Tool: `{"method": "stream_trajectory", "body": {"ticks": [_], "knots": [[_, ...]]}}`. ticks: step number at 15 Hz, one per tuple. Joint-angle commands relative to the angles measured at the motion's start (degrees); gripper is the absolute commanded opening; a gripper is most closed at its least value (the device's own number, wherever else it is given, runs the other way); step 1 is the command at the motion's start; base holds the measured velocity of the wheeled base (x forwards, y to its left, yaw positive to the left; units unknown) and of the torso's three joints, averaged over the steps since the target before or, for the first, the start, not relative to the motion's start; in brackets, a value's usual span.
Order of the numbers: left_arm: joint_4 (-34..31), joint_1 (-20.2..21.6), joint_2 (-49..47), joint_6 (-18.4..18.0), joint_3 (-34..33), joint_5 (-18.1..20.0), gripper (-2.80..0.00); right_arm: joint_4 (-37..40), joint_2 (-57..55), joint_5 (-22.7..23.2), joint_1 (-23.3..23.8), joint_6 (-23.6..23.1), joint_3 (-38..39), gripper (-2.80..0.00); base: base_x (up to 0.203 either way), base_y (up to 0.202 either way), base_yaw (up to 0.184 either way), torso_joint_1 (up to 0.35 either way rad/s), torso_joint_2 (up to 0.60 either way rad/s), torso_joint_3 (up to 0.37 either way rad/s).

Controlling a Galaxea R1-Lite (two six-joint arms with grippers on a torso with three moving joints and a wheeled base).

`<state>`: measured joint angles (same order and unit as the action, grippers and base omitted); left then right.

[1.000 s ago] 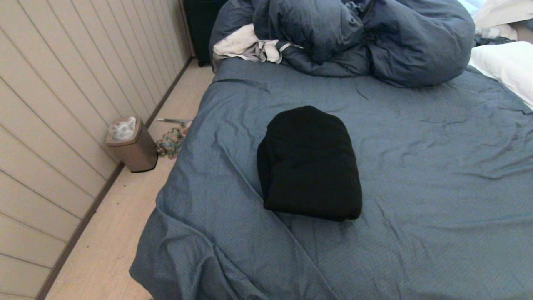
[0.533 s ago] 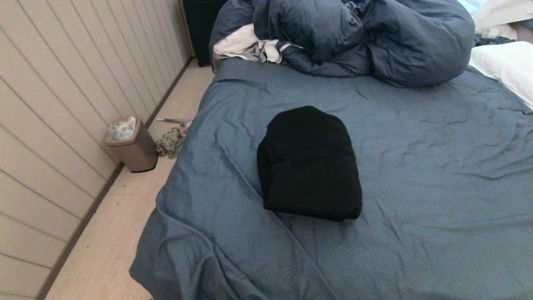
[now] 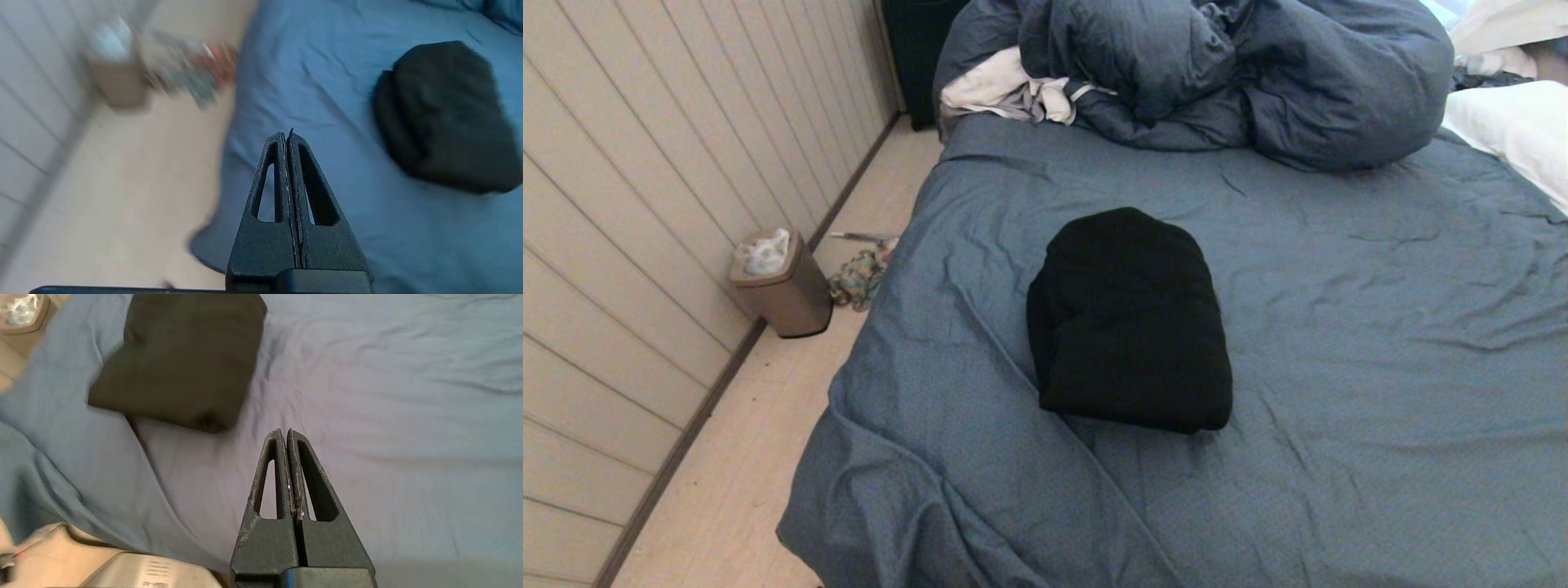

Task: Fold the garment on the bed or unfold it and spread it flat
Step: Unfold the black sweatshirt

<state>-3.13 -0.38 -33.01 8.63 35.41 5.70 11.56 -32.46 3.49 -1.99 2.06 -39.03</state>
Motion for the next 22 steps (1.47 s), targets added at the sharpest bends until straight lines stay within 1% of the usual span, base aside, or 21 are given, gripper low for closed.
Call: {"method": "stream_trajectory", "body": {"ticks": [1, 2, 4, 5, 6, 7, 8, 10, 11, 12, 14, 17, 20, 22], "knots": [[-0.1, -2.2, -20.0, 2.8, 6.8, 1.0, -2.80, 0.6, -23.0, 0.1, -1.4, 1.1, -11.4, -2.80, 0.000, 0.000, 0.000, 0.000, 0.00, 0.000], [-0.1, -4.8, -25.9, 4.7, 9.0, 1.5, -2.80, 1.7, -30.4, -0.1, -3.4, 2.1, -17.9, -2.80, 0.000, 0.000, 0.000, 0.000, 0.00, 0.000], [0.2, -11.8, -37.2, 8.4, 12.9, 2.2, -2.80, 6.8, -46.1, -2.3, -9.0, 5.1, -34.2, -2.80, 0.000, 0.000, 0.000, 0.000, 0.00, 0.000], [0.8, -14.7, -41.8, 10.1, 14.4, 2.4, -2.80, 9.9, -53.0, -3.9, -12.6, 6.6, -41.5, -2.80, 0.000, 0.000, 0.000, 0.000, 0.00, 0.000], [2.2, -17.2, -45.7, 11.7, 15.5, 2.7, -2.80, 13.3, -59.8, -6.1, -17.2, 7.8, -48.4, -2.80, 0.000, 0.000, 0.000, 0.000, 0.00, 0.000], [4.8, -18.8, -48.2, 13.0, 15.7, 3.0, -2.80, 16.3, -65.3, -8.7, -22.3, 8.6, -53.5, -2.80, 0.000, 0.000, 0.000, 0.000, 0.00, 0.000], [8.2, -19.5, -49.2, 13.8, 14.4, 3.4, -2.80, 19.1, -70.5, -12.0, -28.7, 9.0, -57.5, -2.80, 0.000, 0.000, 0.000, 0.000, 0.00, 0.000], [13.6, -19.6, -49.4, 16.2, 10.2, 3.6, -2.80, 22.5, -78.2, -18.3, -37.8, 8.7, -61.7, -2.80, 0.000, 0.000, 0.000, 0.000, 0.00, 0.000], [17.2, -19.6, -49.6, 17.5, 7.9, 3.5, -2.80, 23.6, -81.0, -20.8, -40.9, 7.8, -62.9, -2.80, 0.000, 0.000, 0.000, 0.000, 0.00, 0.000], [20.3, -19.4, -50.6, 18.2, 6.4, 3.3, -2.80, 24.3, -83.1, -22.2, -42.7, 6.2, -63.7, 0.00, 0.000, 0.000, 0.000, 0.000, 0.00, 0.000], [24.8, -17.3, -52.7, 18.5, 5.0, 3.1, -2.80, 24.7, -87.0, -23.5, -43.7, 4.4, -65.8, 0.00, 0.000, 0.000, 0.000, 0.000, 0.00, 0.000], [25.6, -17.0, -53.7, 18.4, 4.1, 2.8, -2.80, 24.5, -91.2, -24.2, -44.1, 3.2, -67.7, 0.00, 0.000, 0.000, 0.000, 0.000, 0.00, 0.000], [25.6, -17.0, -54.0, 18.4, 3.9, 3.2, -2.80, 24.7, -94.1, -27.8, -44.4, 2.1, -72.0, 0.00, 0.000, 0.000, 0.000, 0.000, 0.00, 0.000], [25.6, -17.0, -54.1, 18.4, 3.8, 3.4, -2.80, 24.5, -94.8, -32.1, -43.9, -0.6, -72.8, 0.00, 0.000, 0.000, 0.000, 0.000, 0.00, 0.000]]}}
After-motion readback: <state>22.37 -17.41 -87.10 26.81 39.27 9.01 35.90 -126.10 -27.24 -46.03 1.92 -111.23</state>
